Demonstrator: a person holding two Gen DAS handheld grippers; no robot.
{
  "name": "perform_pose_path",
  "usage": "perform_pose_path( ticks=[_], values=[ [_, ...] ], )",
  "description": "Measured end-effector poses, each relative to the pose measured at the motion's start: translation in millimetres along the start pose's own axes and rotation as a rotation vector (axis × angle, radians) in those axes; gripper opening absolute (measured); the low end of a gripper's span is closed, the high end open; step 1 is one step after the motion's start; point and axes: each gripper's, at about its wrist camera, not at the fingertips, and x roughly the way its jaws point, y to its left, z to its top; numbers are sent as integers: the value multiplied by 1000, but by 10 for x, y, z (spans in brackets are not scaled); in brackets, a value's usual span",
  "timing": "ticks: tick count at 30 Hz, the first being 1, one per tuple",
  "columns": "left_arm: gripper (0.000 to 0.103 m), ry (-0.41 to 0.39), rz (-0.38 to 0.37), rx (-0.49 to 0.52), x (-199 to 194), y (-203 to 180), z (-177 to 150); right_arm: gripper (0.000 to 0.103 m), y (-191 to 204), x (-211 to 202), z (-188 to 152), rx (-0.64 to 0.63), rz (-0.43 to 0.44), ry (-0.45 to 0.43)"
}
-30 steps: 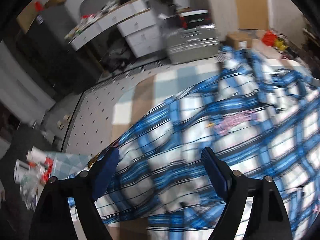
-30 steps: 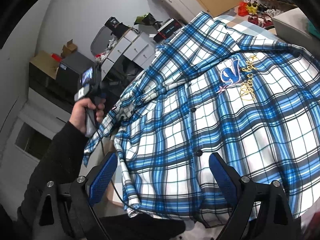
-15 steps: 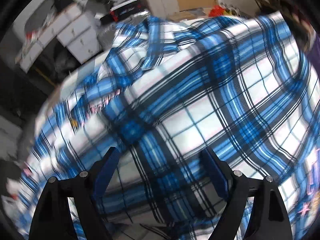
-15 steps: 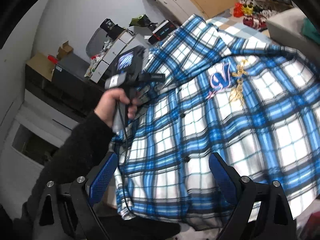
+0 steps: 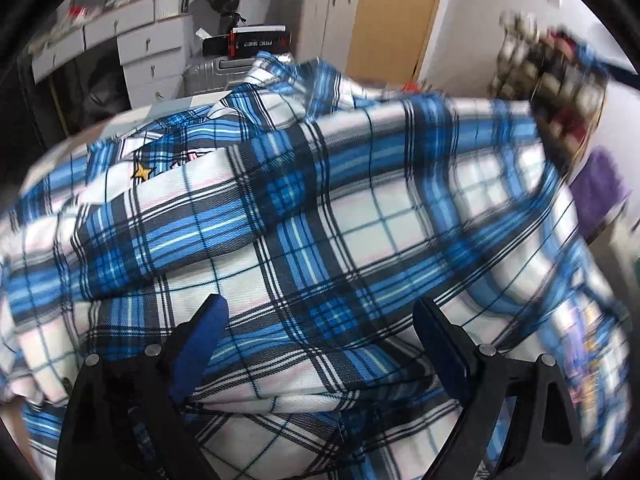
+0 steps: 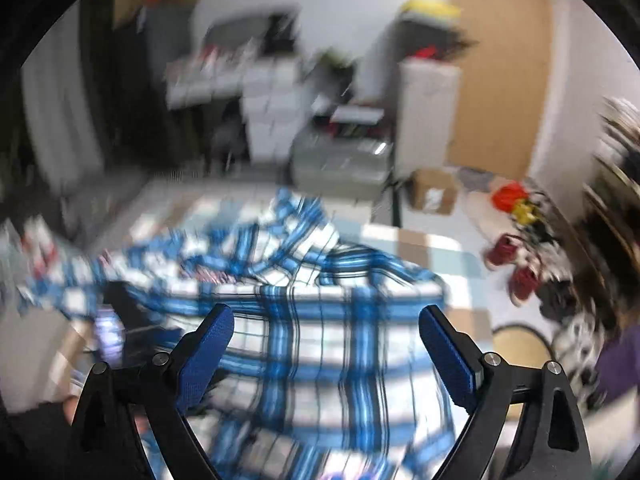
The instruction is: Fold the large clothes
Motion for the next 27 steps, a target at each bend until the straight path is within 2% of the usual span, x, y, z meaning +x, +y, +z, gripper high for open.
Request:
perform_pose_path(
  ticks=[3, 5, 6, 7, 10, 12, 14, 16, 18, 19, 22, 24, 27],
  values=[
    [91, -43, -144, -111, -3, 191, 36, 91, 79, 753, 277, -6, 29, 145],
    [91, -64, -230, -177, -11, 383, 36, 65, 140, 1160, 342, -3, 75, 243],
    [91, -68, -252, -189, -21, 390, 28, 63, 211, 1366, 355, -16, 103, 302],
    [91, -74, -276, -205, -16, 444, 28, 62, 299, 1534, 342, -40, 124, 349],
    [91, -83, -298, -231, -79, 478, -35, 63, 561, 1755, 243, -135, 137, 391],
    [91, -84, -292, -226, -167, 451, -130, 66, 707, 1923, 183, -210, 48, 417],
    [91, -84, -288, -225, -173, 429, -141, 69, 715, 2095, 136, -196, -2, 459],
    [91, -85, -288, -227, -229, 330, -149, 65, 622, 2120, 150, -94, 5, 430],
    [91, -86, -290, -229, -239, 365, -166, 36, 511, 2089, 188, 10, 36, 391],
    [91, -87, -292, -230, -229, 349, -163, 1, 457, 2061, 200, 54, 55, 370],
    [91, -87, -287, -229, -210, 334, -151, 2, 301, 1928, 249, 131, 47, 281],
    [91, -87, -283, -229, -236, 299, -146, 2, 169, 1848, 296, 221, 62, 218],
    [91, -88, -274, -231, -276, 248, -128, 2, 14, 1771, 478, 341, 35, 120]
  ],
)
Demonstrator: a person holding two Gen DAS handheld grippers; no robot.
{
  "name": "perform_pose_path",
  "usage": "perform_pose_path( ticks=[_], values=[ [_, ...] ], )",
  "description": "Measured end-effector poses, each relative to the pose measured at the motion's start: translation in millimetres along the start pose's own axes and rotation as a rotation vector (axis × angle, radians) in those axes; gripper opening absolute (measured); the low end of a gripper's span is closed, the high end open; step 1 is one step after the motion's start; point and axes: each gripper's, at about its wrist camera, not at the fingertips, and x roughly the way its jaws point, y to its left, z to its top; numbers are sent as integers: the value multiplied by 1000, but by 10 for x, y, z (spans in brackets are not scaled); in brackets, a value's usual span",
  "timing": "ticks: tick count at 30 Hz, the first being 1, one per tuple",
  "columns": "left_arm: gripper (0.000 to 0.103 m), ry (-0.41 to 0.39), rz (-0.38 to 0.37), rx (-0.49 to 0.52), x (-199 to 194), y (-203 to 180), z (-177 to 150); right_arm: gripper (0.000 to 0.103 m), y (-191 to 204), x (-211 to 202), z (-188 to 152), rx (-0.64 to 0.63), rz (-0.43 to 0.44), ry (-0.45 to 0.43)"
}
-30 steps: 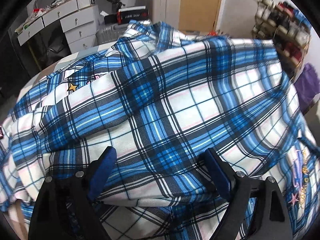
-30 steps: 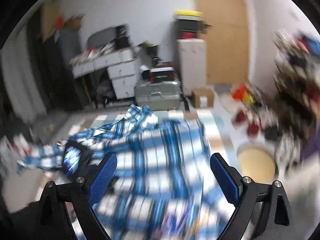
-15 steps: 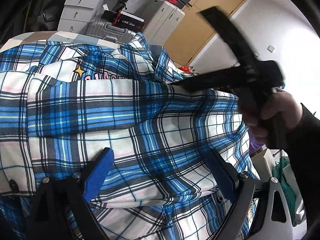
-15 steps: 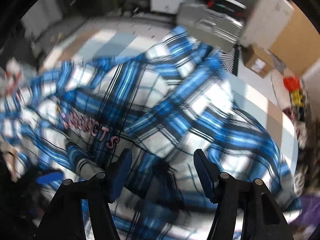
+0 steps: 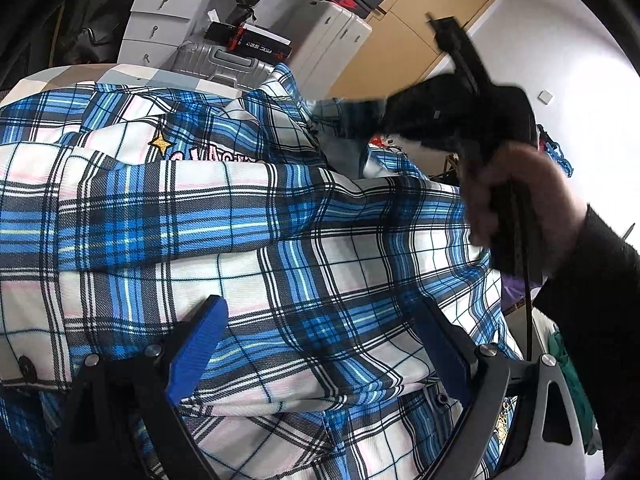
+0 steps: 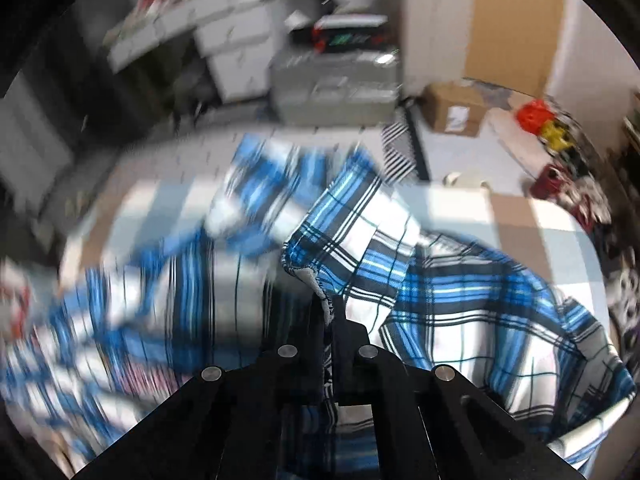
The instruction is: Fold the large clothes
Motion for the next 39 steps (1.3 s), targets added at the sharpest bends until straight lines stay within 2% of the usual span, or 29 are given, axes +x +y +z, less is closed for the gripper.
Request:
perform_pose_path(
  ticks=[4, 6, 9, 10, 11, 12, 13, 16, 17, 19, 22, 23, 26, 28, 30, 32, 34, 35, 36, 39],
  values=[
    [91, 3, 20, 13, -16, -55, -11, 2, -146, -116, 392, 198, 57, -134],
    [91, 0, 13, 6, -21, -45, -15, 2, -204, 27, 505, 308, 133, -117],
    [91, -2, 11, 2, 1, -58, -32, 6, -181, 254, 607, 358, 187, -90],
    [91, -1, 12, 5, 5, -65, -40, 12, -153, 336, 609, 345, 212, -64],
    [91, -2, 10, 3, 5, -65, -47, 39, -137, 393, 607, 336, 222, -28],
    [91, -3, 4, -1, 0, -61, -52, 59, -111, 495, 592, 327, 226, 34],
    [91, -4, -5, -8, -5, -50, -56, 78, -107, 500, 568, 317, 229, 42],
    [91, -6, -17, -18, -14, -35, -68, 78, -138, 238, 527, 247, 263, -33],
    [91, -6, -16, -16, -15, -39, -74, 81, -171, 78, 510, 204, 271, -66],
    [91, -6, -16, -16, -26, -40, -84, 86, -167, -130, 434, 99, 236, -86],
    [91, -7, -16, -18, -33, -38, -92, 86, -152, -397, 212, -108, 141, -82],
    [91, -6, -13, -15, -33, -41, -98, 86, -152, -432, 110, -177, 79, -79],
    [91, -6, -4, -9, -36, -59, -103, 86, -233, -367, -204, -353, -110, 13],
    [91, -6, -1, -9, -27, -74, -96, 84, -309, -262, -356, -379, -156, 69],
    [91, -5, 1, -6, -24, -79, -102, 74, -382, -122, -487, -375, -166, 123],
    [91, -5, 9, 0, -18, -99, -106, 52, -413, -8, -575, -363, -159, 164],
    [91, -3, 16, 6, -19, -111, -115, 50, -430, 62, -612, -339, -169, 177],
    [91, -3, 17, 7, -22, -113, -118, 50, -439, 60, -587, -307, -167, 142],
    [91, -3, 18, 8, -24, -113, -123, 49, -455, 83, -558, -285, -168, 149],
    [91, -3, 20, 10, -30, -119, -132, 50, -598, 166, -408, -136, -137, 154]
  ],
)
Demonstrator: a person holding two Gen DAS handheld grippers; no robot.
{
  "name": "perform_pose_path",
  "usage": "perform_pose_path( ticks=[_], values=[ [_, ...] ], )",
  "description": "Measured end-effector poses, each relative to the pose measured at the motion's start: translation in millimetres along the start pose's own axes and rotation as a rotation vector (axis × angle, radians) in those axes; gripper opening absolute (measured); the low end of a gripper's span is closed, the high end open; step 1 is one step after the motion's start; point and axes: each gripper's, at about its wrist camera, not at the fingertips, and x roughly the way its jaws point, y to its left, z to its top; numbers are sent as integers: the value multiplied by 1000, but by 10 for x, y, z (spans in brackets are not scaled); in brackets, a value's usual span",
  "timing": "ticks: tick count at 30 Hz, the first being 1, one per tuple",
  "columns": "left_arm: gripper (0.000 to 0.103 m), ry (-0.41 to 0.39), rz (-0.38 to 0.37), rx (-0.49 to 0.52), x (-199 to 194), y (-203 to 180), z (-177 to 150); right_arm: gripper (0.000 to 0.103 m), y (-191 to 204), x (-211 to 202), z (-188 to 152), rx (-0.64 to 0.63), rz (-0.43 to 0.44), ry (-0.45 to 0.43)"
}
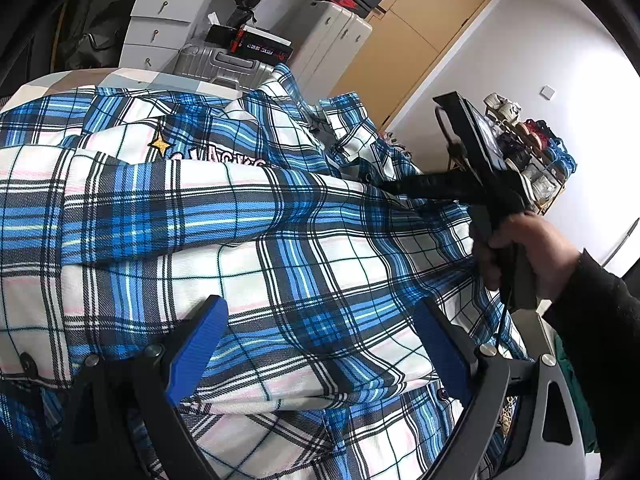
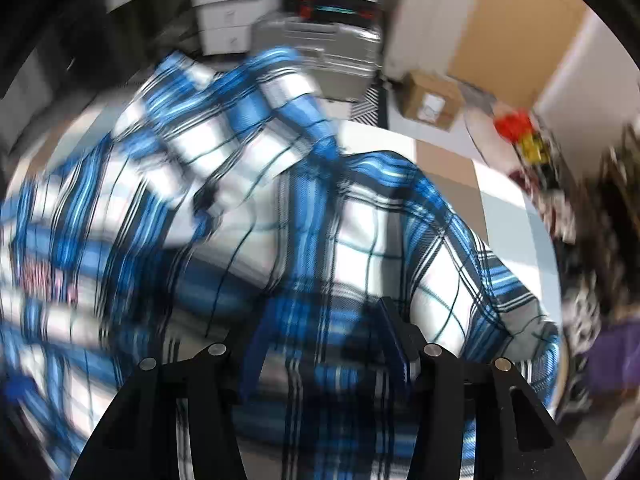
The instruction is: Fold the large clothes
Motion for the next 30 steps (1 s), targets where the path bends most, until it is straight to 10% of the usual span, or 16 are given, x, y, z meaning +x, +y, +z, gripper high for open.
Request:
perform_pose_path(
  ticks=[6, 9, 18, 23, 27, 30],
  values=[
    [91, 0, 4, 1, 5, -9, 5, 50, -313, -335, 90, 134, 85, -113],
    [91, 1, 6, 2, 7, -10, 2, 53, -420, -510, 91, 131, -18, -202],
    [91, 2, 11, 6, 20, -9, 8, 53, -299, -98, 55, -3, -216, -80],
    [91, 5, 18, 14, 32, -30, -4, 2, -560, -97, 71, 154, -246, -41],
    [91, 11, 21, 22, 24, -54, -30, 5, -532, -137, 50, 132, -291, -29],
    [91, 20, 42, 41, 26, -91, -51, 21, -476, -301, 33, 131, -149, -81]
  ],
)
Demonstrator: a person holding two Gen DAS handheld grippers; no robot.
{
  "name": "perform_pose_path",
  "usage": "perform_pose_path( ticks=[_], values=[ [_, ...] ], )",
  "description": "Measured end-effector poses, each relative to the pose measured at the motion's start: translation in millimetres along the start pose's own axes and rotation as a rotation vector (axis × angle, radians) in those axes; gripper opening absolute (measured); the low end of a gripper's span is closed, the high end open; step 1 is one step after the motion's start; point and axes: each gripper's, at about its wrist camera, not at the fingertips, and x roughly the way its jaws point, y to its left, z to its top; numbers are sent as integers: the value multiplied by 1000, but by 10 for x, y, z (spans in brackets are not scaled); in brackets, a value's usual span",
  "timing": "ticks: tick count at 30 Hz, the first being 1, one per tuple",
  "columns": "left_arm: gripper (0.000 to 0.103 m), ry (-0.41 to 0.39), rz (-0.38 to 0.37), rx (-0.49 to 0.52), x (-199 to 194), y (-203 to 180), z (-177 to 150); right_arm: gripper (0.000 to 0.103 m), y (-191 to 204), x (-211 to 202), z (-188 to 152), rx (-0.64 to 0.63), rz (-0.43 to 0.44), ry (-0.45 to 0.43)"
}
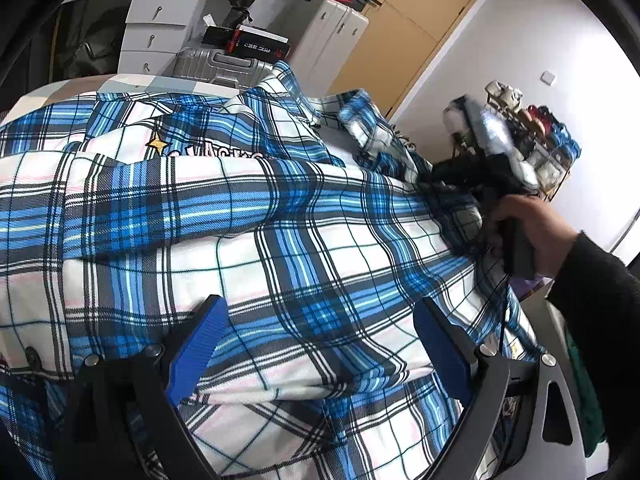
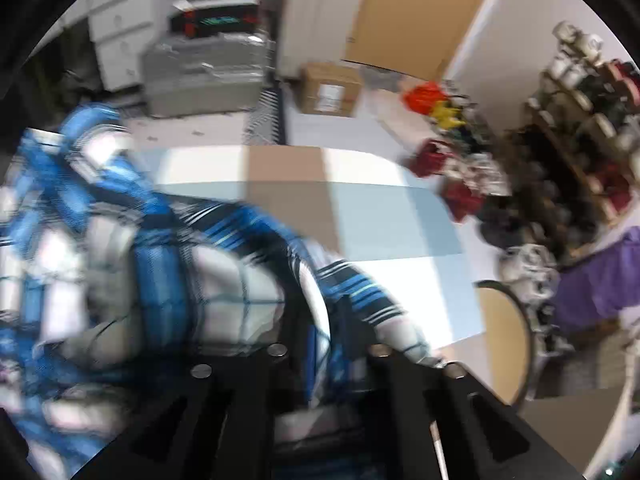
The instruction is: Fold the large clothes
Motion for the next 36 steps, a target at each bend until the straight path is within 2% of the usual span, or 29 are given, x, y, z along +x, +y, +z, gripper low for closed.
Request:
perform_pose_path(
  ticks=[2, 3, 5, 6, 8, 10, 11, 13, 16, 19, 21, 24, 26, 27, 29, 31, 32, 34, 36],
  values=[
    [91, 6, 14, 11, -19, -30, -41, 33, -55, -344, -110, 9, 116, -80],
    [91, 9, 24, 21, -22, -57, -60, 36, -73, -504, -170, 1, 143, -104],
    [91, 20, 59, 55, -29, -137, -113, 53, -109, -896, -374, 18, 187, -137],
    [91, 25, 76, 71, -26, -177, -132, 55, -139, -1170, -570, 22, 248, -148],
    [91, 60, 121, 126, 7, -257, -153, 59, -165, -1531, -884, 9, 300, -168],
    [91, 99, 187, 146, -33, -298, -206, 73, -209, -1915, -1326, -6, 319, -189],
    [91, 122, 206, 136, -78, -302, -241, 76, -215, -2013, -1457, -10, 323, -195],
    [91, 128, 222, 102, -263, -309, -355, 76, -260, -2220, -1859, -14, 349, -199],
    [91, 184, 224, 44, -576, -307, -644, 76, -353, -2442, -2427, 38, 423, -205],
    [91, 164, 247, 61, -972, -383, -890, 76, -280, -2764, -2982, 65, 503, -259],
    [91, 161, 312, 94, -1180, -435, -1017, 79, -118, -3032, -3261, 44, 531, -329],
    [91, 185, 336, 126, -1378, -490, -1182, 87, 163, -3318, -3533, -2, 508, -448],
    [91, 214, 441, 148, -1469, -466, -1308, 97, 268, -3426, -3684, -3, 519, -511],
    [91, 230, 493, 145, -1535, -421, -1373, 98, 316, -3422, -3751, 10, 527, -532],
    [91, 224, 519, 117, -1689, -337, -1462, 98, 377, -3367, -3916, 27, 553, -560],
    [91, 218, 553, 68, -1887, -226, -1533, 98, 432, -3278, -3979, 23, 538, -505],
    [91, 213, 532, 28, -1976, -180, -1579, 98, 466, -3227, -3957, 18, 526, -448],
    [91, 216, 472, -47, -2096, -94, -1678, 98, 441, -3206, -3960, 21, 550, -452],
    [91, 264, 451, -85, -2026, -72, -1773, 98, 409, -3200, -3906, 22, 534, -458]
  ],
)
